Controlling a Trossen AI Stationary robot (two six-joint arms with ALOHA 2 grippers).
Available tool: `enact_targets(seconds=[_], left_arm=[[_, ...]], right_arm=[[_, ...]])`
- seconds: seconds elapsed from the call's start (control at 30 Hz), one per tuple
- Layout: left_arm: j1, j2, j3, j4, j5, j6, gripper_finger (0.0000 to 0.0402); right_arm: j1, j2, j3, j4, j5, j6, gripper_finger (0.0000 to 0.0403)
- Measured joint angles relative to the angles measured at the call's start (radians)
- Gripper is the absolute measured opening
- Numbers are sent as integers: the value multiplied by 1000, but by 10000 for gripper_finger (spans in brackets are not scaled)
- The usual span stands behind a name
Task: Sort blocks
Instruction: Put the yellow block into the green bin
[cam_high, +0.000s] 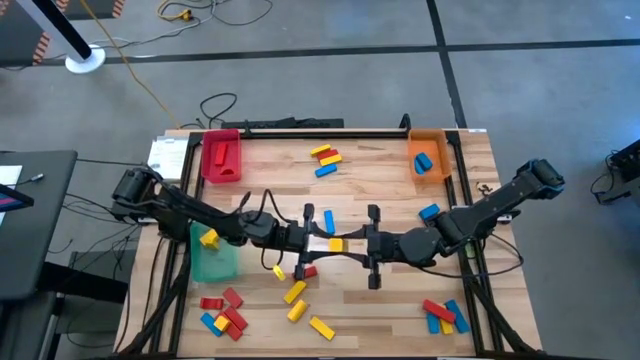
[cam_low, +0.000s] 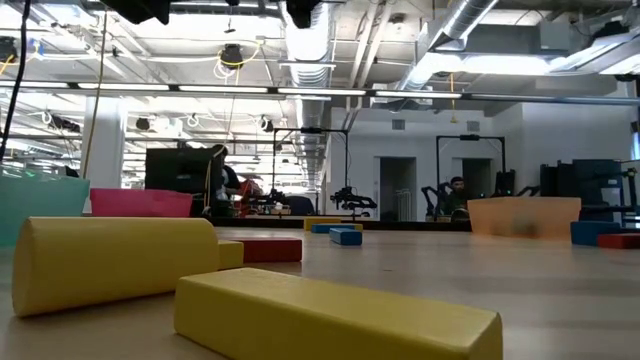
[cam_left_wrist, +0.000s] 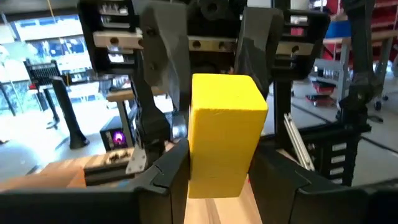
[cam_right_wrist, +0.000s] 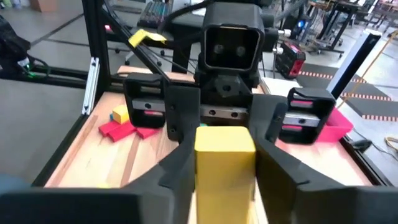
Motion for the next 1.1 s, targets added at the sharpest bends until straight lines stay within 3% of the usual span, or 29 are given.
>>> enact_targets(seconds=[0.17, 0.27, 0.5, 0.7, 0.9, 1.1], left_arm=[[-2, -56, 0, -171, 2, 6, 129], [-2, -109, 0, -297, -12, 17, 129], [-14, -304, -1, -680, -110, -1, 129], [-37, -513, -1, -1054, -164, -126, 129], [-39, -676, -1, -1430, -171, -308, 129], [-39, -720, -1, -1750, -92, -496, 128]], right_arm=[[0, -1, 0, -71, 9, 45, 233], [0, -2, 0, -111, 14, 68, 253], [0, -2, 0, -220, 36, 122, 259], [0, -2, 0, -364, 37, 219, 259], [0, -2, 0, -523, 37, 330, 259], [1, -2, 0, -598, 37, 390, 259]])
